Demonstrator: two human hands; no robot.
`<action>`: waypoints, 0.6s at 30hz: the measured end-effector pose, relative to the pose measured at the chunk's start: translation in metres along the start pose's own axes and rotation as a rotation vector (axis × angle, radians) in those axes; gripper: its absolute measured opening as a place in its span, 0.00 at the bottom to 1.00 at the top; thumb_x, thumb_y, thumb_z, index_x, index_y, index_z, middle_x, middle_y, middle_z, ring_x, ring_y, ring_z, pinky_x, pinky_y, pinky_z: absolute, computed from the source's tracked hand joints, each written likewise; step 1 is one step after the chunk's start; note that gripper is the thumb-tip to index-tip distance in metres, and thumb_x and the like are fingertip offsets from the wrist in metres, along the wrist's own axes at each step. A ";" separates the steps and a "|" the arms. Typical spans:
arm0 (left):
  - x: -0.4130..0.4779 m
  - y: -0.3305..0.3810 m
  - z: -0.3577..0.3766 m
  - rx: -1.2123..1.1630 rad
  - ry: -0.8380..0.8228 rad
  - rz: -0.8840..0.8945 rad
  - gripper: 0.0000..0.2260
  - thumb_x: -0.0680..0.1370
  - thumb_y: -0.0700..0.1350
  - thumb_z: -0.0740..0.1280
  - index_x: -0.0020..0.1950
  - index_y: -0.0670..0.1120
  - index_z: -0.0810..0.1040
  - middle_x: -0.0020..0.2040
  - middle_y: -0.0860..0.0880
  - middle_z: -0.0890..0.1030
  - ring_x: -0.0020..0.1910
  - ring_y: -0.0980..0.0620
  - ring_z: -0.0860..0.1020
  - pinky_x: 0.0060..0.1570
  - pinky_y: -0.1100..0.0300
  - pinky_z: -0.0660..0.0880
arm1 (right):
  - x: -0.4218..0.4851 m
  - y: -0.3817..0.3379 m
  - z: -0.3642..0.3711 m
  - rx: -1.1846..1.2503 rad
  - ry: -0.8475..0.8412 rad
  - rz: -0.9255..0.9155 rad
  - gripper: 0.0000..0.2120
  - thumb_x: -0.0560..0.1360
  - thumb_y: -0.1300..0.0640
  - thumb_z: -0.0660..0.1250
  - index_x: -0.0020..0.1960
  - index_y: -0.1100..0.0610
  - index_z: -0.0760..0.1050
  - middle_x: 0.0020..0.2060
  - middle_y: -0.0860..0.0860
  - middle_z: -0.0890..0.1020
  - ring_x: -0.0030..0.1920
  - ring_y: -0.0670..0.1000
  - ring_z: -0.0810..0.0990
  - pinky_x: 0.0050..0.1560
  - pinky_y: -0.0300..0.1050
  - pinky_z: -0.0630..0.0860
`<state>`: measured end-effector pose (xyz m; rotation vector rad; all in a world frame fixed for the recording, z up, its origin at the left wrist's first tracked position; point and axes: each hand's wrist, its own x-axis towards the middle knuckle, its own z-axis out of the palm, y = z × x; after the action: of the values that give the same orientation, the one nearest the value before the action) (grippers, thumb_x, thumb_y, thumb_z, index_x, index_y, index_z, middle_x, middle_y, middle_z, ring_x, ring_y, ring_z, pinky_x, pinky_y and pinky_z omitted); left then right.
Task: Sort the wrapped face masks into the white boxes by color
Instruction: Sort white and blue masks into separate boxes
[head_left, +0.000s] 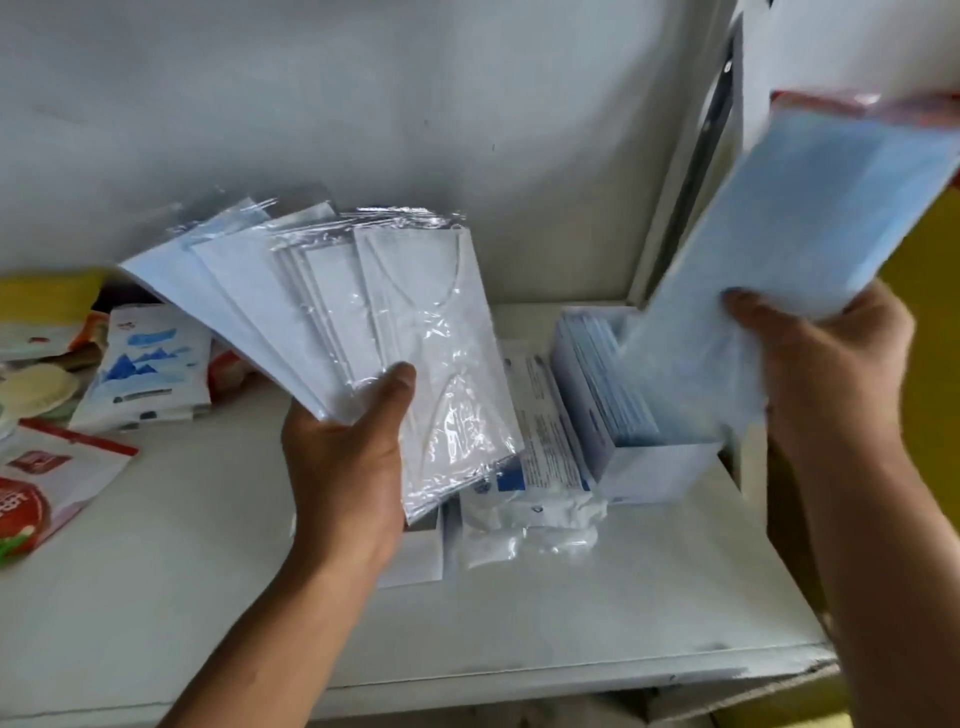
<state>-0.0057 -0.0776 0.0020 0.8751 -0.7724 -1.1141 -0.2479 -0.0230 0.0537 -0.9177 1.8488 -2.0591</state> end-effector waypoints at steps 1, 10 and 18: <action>0.001 0.002 0.000 0.000 0.005 0.003 0.11 0.73 0.33 0.73 0.54 0.42 0.82 0.44 0.50 0.86 0.47 0.50 0.84 0.61 0.39 0.76 | 0.006 -0.002 -0.004 -0.080 0.075 -0.053 0.15 0.70 0.58 0.77 0.52 0.48 0.75 0.47 0.38 0.80 0.46 0.38 0.82 0.50 0.41 0.82; 0.002 0.000 0.001 -0.014 -0.001 -0.004 0.13 0.74 0.32 0.72 0.56 0.42 0.82 0.46 0.49 0.86 0.49 0.50 0.83 0.62 0.37 0.75 | 0.018 0.043 0.017 -0.668 -0.072 -0.114 0.21 0.74 0.58 0.72 0.65 0.57 0.70 0.58 0.55 0.79 0.55 0.56 0.79 0.39 0.44 0.77; 0.003 -0.001 0.000 -0.018 -0.022 -0.011 0.11 0.74 0.32 0.72 0.51 0.45 0.82 0.44 0.53 0.87 0.46 0.54 0.84 0.62 0.40 0.76 | 0.013 0.061 0.023 -0.991 -0.350 -0.015 0.19 0.74 0.61 0.70 0.63 0.54 0.70 0.52 0.54 0.78 0.47 0.57 0.80 0.30 0.42 0.75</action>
<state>-0.0051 -0.0808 0.0015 0.8542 -0.7751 -1.1406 -0.2590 -0.0602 -0.0006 -1.3575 2.6072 -0.7845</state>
